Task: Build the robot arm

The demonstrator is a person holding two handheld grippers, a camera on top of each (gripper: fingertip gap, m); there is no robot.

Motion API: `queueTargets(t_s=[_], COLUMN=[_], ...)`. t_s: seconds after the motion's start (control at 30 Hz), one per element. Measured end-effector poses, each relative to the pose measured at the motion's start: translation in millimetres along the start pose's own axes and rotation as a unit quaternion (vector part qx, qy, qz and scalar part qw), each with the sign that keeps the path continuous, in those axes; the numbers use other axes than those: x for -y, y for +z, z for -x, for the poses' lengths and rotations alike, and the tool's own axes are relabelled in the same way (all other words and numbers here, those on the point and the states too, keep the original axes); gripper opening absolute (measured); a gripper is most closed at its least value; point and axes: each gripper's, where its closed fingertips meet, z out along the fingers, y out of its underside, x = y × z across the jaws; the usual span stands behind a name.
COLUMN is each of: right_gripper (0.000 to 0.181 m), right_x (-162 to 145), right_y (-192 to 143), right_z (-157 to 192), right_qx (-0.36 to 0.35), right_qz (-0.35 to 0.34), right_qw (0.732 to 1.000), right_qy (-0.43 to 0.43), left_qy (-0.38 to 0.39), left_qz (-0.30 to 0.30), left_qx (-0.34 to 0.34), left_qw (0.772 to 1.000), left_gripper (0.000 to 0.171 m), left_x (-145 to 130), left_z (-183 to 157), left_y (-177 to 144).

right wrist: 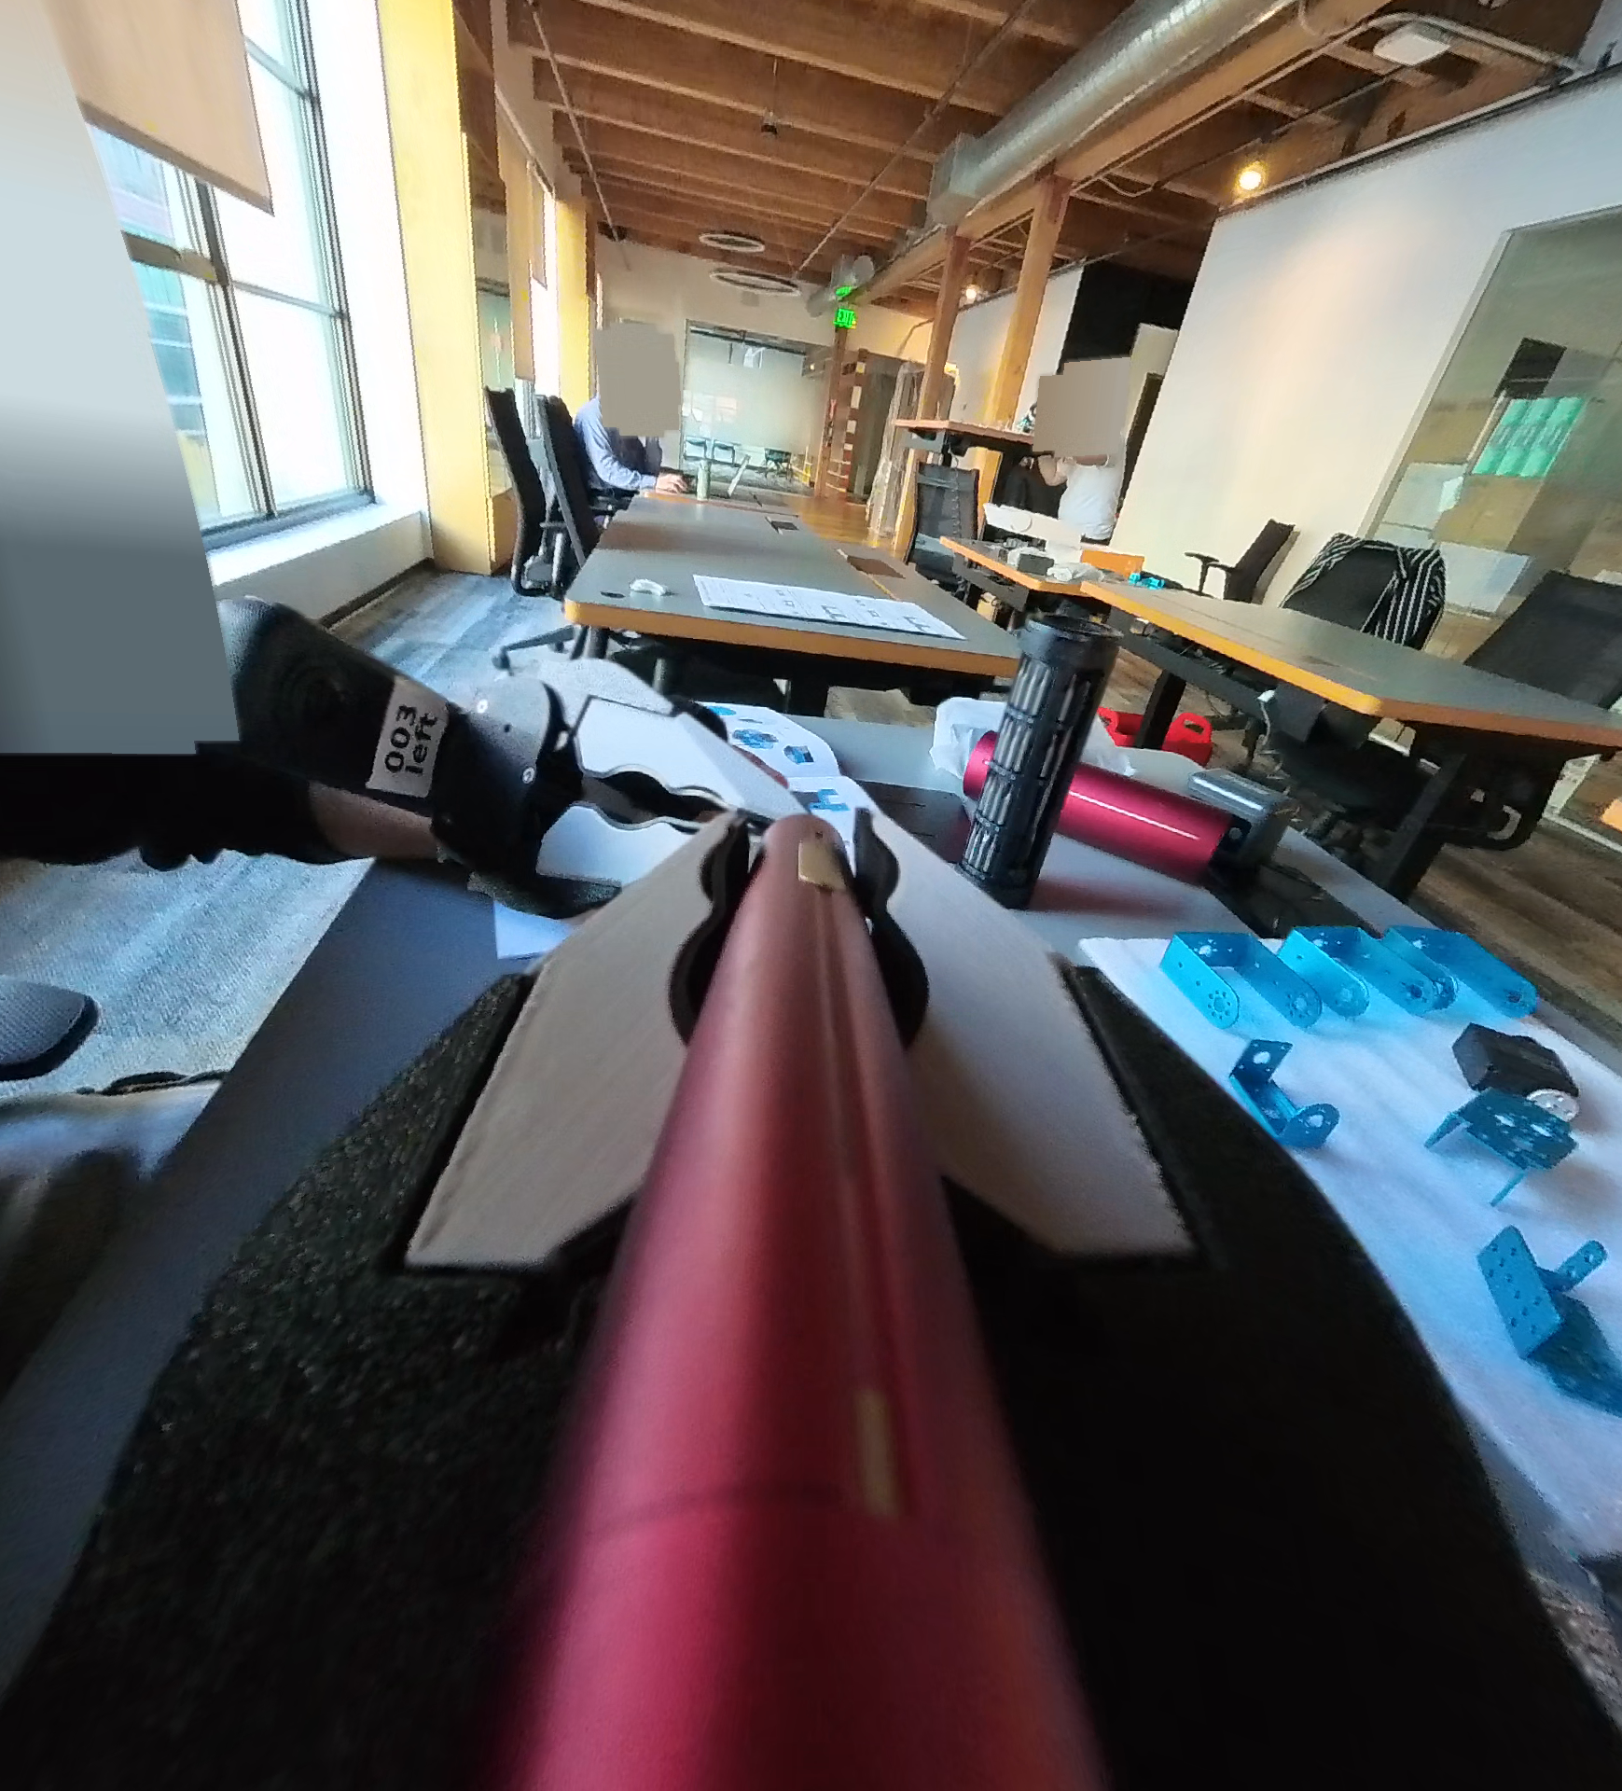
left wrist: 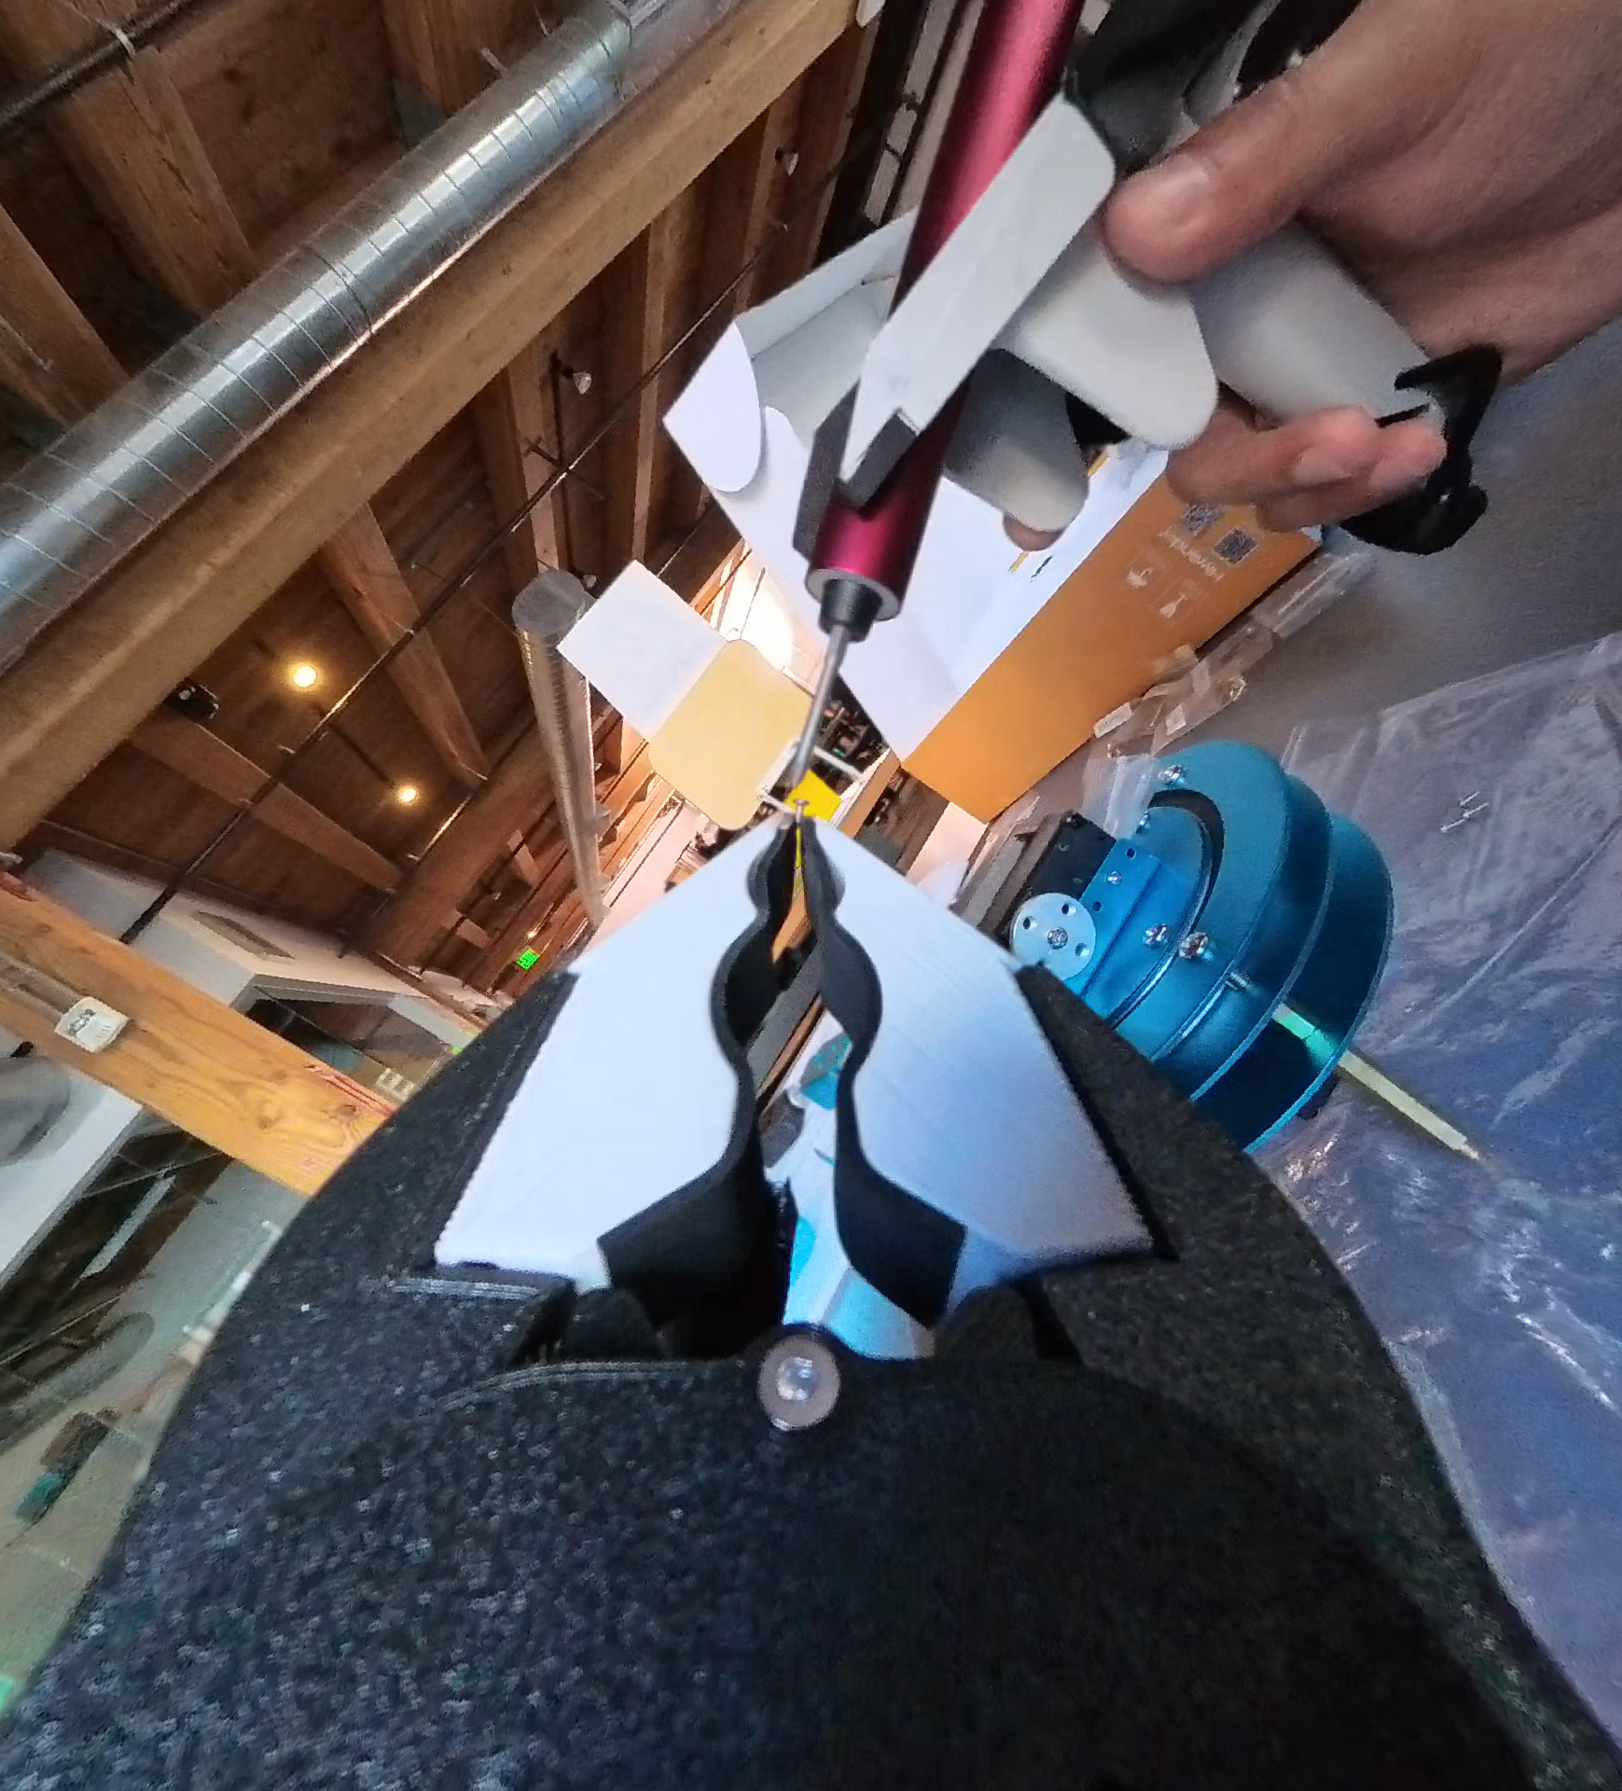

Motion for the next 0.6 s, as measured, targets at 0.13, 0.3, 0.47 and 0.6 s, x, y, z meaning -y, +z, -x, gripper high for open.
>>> queueTargets(t_s=[0.13,0.3,0.47,0.6], right_gripper=[0.022,0.022,0.021,0.021], right_x=[-1.9,-4.2,-6.1,-8.9], right_y=[1.2,1.2,2.4,1.4], right_z=[0.6,-1.1,0.0,3.6], right_qx=[0.002,0.005,0.003,0.013], right_qz=[0.007,0.013,0.019,0.026], right_qw=[1.0,1.0,1.0,0.999], right_qy=[0.005,0.017,0.005,-0.024], left_qy=[0.006,0.008,0.02,0.007], left_qz=[-0.002,0.001,0.005,-0.004], left_qx=[-0.001,-0.004,-0.011,-0.042], left_qw=[1.0,1.0,1.0,0.999], left_gripper=[0.0,0.0,0.0,0.0], left_x=[1.2,-0.3,-2.6,-2.0], left_z=[0.0,-1.8,-3.4,-8.9], left_y=[-0.6,-0.3,-0.5,-2.7])
